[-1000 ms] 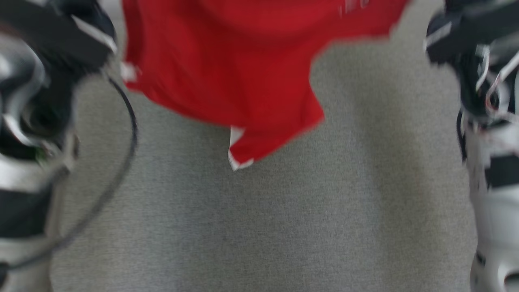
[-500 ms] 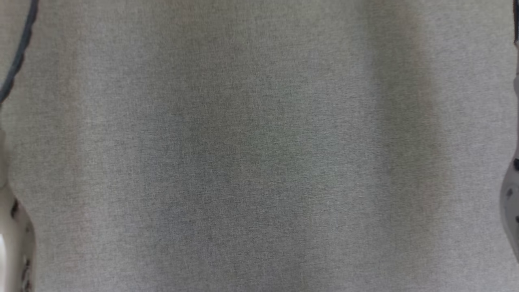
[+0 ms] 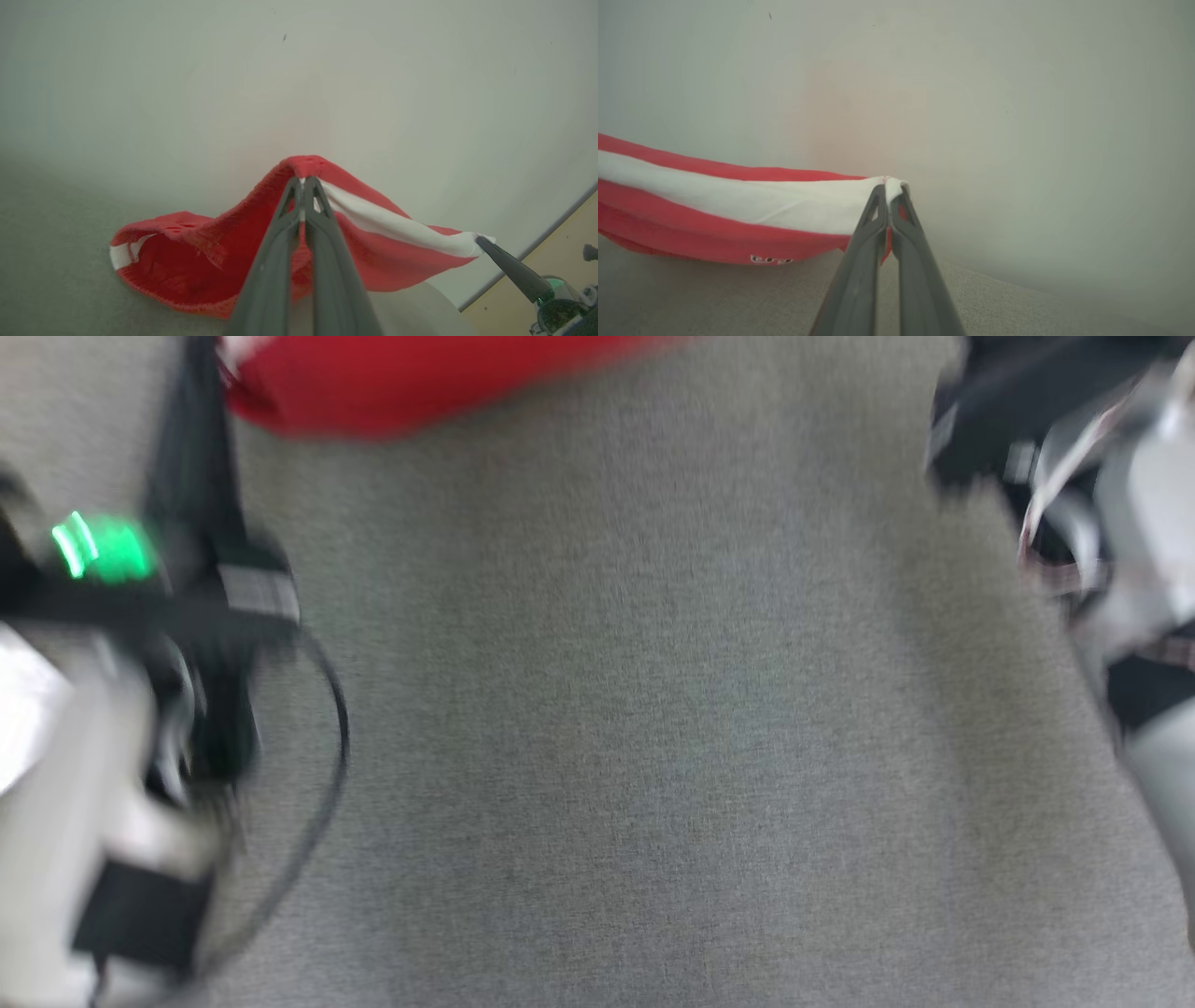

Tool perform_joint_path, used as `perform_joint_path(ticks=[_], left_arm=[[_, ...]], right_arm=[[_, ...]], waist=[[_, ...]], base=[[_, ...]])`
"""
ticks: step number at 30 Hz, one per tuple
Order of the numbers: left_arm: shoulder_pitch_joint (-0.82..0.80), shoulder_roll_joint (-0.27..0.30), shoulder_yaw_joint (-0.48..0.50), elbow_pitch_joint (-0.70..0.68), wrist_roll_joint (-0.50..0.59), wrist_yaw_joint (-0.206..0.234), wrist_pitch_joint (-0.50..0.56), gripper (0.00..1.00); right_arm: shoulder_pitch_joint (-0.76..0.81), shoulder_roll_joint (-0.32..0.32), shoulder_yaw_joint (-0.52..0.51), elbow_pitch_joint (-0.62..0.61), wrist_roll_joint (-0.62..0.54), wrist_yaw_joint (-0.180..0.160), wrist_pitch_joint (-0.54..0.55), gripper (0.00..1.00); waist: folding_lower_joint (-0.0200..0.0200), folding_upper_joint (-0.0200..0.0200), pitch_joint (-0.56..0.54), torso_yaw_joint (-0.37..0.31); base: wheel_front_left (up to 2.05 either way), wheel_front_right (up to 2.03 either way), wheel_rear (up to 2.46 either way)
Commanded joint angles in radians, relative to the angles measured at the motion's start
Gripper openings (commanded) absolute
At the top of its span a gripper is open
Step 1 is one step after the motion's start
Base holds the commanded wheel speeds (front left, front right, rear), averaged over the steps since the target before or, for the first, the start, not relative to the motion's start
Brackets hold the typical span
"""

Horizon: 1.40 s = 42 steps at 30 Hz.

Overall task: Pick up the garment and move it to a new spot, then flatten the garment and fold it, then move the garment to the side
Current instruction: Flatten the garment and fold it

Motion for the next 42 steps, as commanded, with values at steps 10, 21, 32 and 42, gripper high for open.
perform_joint_path(ticks=[10, 21, 32, 42], left_arm=[[0.460, -0.040, 0.015, -0.088, 0.012, 0.000, -0.034, 0.00], [0.742, -0.051, -0.043, -0.097, 0.242, 0.022, -0.034, 0.00], [0.933, 0.012, -0.094, -0.178, 0.327, 0.120, 0.028, 0.00], [0.819, -0.008, -0.089, -0.238, 0.321, 0.109, 0.035, 0.00]], right_arm=[[0.460, -0.136, -0.023, -0.252, 0.083, -0.003, 0.161, 0.00], [1.026, -0.146, -0.215, -0.660, 0.175, -0.003, 0.578, 0.00], [1.349, -0.054, -0.410, -0.899, 0.182, -0.003, 0.779, 0.00], [1.138, -0.109, -0.349, -0.852, 0.185, -0.002, 0.642, 0.00]], waist=[[0.0001, -0.0001, -0.262, 0.037], [0.0001, -0.0001, -0.368, 0.031], [0.0001, -0.0001, -0.366, 0.009], [0.0001, -0.0001, -0.329, 0.045]], base=[[0.00, 0.00, 0.00], [0.00, 0.00, 0.00], [0.00, 0.00, 0.00], [0.00, 0.00, 0.00]])
